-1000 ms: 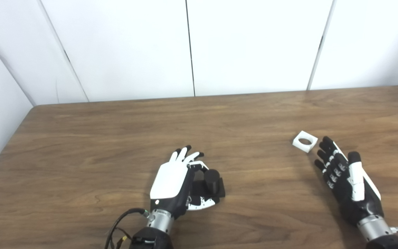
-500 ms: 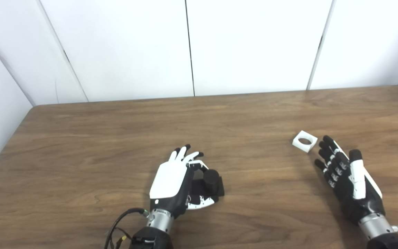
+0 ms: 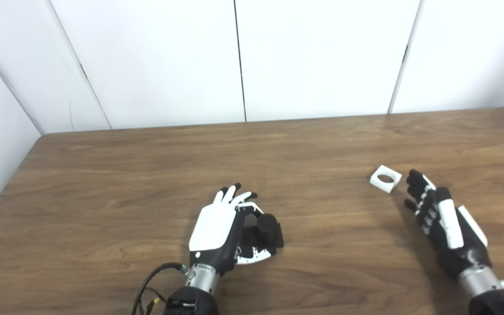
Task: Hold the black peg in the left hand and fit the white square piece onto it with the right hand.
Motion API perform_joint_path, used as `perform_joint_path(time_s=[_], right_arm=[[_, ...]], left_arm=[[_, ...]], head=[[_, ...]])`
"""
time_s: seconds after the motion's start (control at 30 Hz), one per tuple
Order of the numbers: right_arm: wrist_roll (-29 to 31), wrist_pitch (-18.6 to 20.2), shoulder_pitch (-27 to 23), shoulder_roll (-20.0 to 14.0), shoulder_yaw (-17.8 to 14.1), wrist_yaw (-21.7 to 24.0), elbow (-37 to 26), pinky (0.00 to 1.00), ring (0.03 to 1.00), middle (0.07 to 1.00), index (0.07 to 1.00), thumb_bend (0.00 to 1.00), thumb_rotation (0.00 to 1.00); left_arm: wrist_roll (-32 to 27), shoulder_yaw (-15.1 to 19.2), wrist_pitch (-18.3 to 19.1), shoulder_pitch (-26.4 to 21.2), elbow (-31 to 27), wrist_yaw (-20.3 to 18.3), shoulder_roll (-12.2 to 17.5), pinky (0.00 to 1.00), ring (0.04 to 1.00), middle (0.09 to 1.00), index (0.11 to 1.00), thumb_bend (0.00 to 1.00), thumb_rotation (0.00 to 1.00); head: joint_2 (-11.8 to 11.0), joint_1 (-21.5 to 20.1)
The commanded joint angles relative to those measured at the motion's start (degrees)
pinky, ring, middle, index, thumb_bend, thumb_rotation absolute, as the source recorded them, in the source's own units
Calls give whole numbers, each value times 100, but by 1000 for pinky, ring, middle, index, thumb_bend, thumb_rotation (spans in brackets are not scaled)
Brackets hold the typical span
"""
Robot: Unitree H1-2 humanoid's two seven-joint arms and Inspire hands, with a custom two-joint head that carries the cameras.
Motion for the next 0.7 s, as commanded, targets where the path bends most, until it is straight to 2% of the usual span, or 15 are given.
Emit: perform_joint_path(time_s=[0.0, 0.07, 0.2, 0.27, 0.43, 0.67], right_arm=[[-698, -303, -451, -376, 143, -88, -214, 852, 919, 932, 836, 788, 490], [-1308, -325, -631, -605, 306, -120, -166, 956, 969, 924, 804, 827, 457], [-2567, -38, -1069, -1039, 765, -102, -30, 960, 983, 920, 743, 883, 437], [-2786, 47, -1188, -1109, 862, -50, 67, 933, 981, 924, 733, 900, 435], [-3244, -65, -1439, -1211, 1083, -68, 543, 906, 975, 923, 710, 920, 407], [-3645, -20, -1588, -1243, 1248, -34, 974, 991, 997, 937, 699, 931, 399]], left_arm=[[86, 59, 108, -72, 195, -5, 76, 1000, 973, 859, 485, 519, 73], [100, 45, 100, -77, 211, 18, 68, 1000, 968, 858, 485, 519, 73], [65, 39, 105, -69, 244, 55, 19, 1000, 968, 860, 485, 519, 72], [60, 40, 92, -63, 260, 79, 9, 1000, 969, 860, 485, 519, 71], [84, 31, 117, -54, 237, 71, 6, 1000, 968, 861, 485, 520, 72], [5, 62, 83, -30, 221, 77, 28, 1000, 971, 862, 485, 520, 72]], head=[[6, -9], [0, -17], [-1, -24], [0, -28], [-1, -57], [-21, -207]])
